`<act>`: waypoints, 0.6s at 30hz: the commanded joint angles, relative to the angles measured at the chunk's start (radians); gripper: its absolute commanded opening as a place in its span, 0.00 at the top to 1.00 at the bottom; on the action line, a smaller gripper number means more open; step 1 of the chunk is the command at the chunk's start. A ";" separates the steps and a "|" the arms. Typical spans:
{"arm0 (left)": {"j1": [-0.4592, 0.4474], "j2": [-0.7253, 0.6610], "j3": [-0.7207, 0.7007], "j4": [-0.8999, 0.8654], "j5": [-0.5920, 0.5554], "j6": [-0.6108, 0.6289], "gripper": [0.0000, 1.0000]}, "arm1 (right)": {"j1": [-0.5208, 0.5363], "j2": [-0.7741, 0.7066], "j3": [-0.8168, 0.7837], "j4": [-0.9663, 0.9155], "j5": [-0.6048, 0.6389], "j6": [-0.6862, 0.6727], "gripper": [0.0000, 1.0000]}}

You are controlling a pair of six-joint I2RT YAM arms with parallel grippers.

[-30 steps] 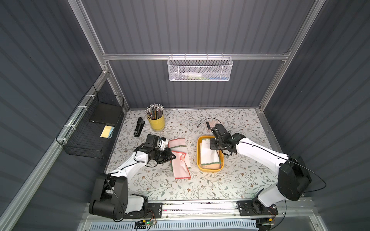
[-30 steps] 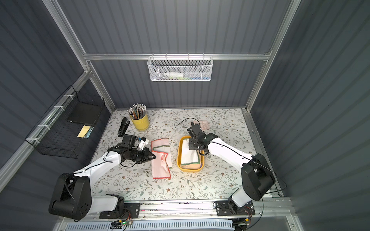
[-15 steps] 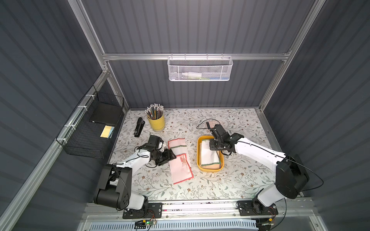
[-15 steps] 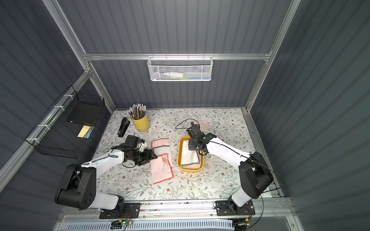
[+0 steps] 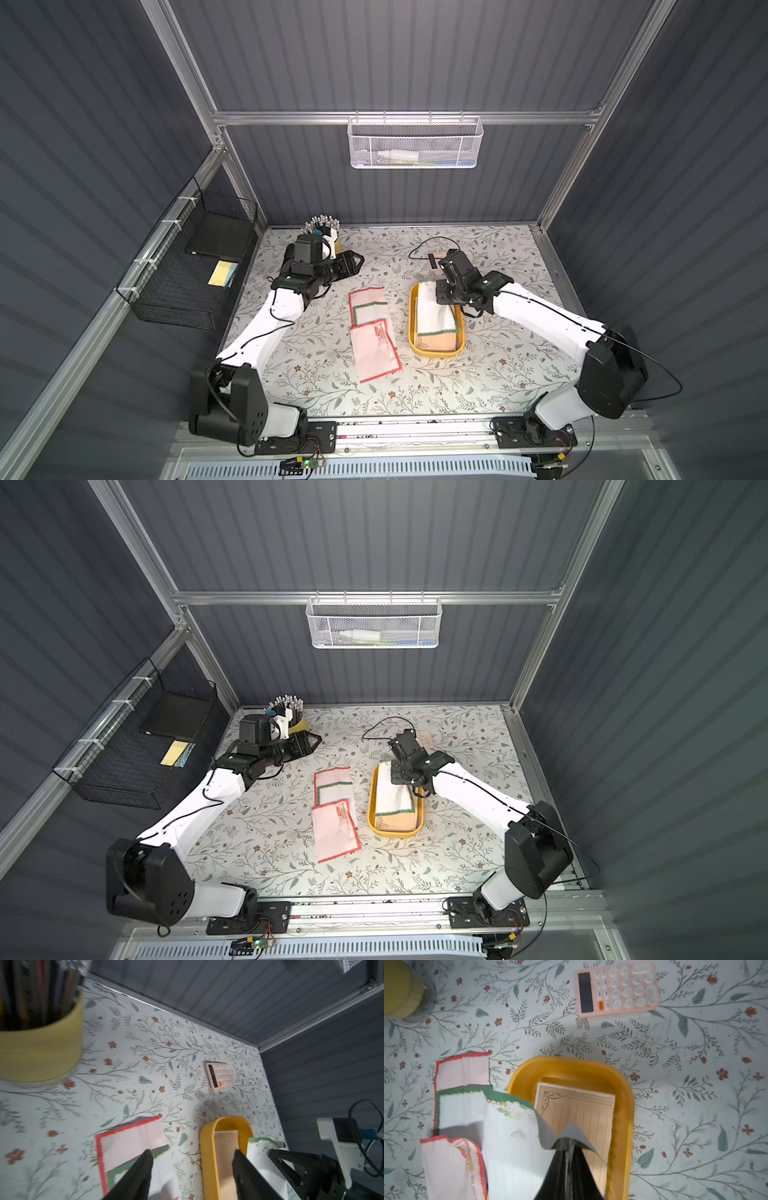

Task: Take out the stationery paper from the storage box
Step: Place the stationery paper at the center of the board.

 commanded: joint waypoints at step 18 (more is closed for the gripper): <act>-0.187 0.198 -0.031 0.370 0.315 -0.133 0.56 | 0.002 -0.085 0.062 0.050 0.023 -0.040 0.87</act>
